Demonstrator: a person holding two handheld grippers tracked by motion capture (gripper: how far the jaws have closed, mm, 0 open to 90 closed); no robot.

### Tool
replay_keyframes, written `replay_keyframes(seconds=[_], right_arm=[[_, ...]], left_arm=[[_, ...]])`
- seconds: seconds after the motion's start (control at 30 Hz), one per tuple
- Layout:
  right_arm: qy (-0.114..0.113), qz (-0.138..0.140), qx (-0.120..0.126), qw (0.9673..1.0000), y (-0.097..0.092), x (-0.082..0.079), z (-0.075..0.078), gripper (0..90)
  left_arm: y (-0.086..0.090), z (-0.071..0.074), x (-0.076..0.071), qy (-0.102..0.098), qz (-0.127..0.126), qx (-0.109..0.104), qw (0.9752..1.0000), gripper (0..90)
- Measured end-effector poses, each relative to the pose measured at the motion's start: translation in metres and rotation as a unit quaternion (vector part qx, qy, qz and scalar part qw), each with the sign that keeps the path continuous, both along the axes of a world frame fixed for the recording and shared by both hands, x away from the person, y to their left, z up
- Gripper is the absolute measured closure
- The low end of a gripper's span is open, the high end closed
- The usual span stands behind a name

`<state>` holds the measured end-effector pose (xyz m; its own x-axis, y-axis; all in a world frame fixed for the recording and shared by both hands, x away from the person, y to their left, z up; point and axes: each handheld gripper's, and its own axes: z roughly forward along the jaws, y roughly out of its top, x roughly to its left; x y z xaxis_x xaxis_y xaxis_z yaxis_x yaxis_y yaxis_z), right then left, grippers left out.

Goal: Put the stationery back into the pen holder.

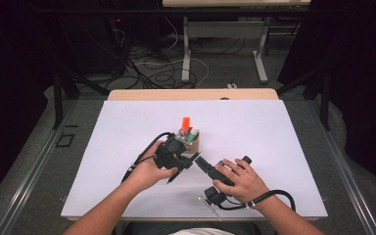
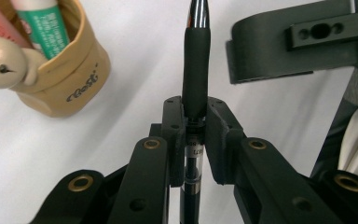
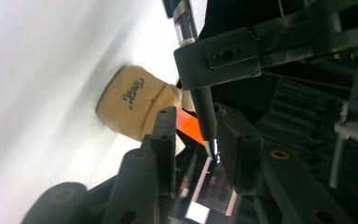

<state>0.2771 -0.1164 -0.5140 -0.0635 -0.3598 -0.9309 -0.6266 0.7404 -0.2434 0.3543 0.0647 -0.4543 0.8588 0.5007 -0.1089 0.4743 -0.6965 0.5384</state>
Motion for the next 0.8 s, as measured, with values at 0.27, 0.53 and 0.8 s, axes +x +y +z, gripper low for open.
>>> replay_keyframes(seconds=[0.27,0.53,0.8], right_arm=[[0.070,-0.027,0.055,0.9956,-0.003,0.002,0.005,55.6],[0.106,-0.046,0.081,0.9899,-0.005,0.003,0.009,50.4],[0.161,-0.073,0.119,0.9771,-0.006,0.007,0.001,43.0]], left_arm=[[0.010,0.002,0.007,0.013,0.027,-0.045,0.9985,78.9],[0.014,0.002,0.011,0.006,0.035,-0.059,0.9976,78.9],[0.017,0.001,0.010,-0.015,0.041,-0.092,0.9949,78.8]])
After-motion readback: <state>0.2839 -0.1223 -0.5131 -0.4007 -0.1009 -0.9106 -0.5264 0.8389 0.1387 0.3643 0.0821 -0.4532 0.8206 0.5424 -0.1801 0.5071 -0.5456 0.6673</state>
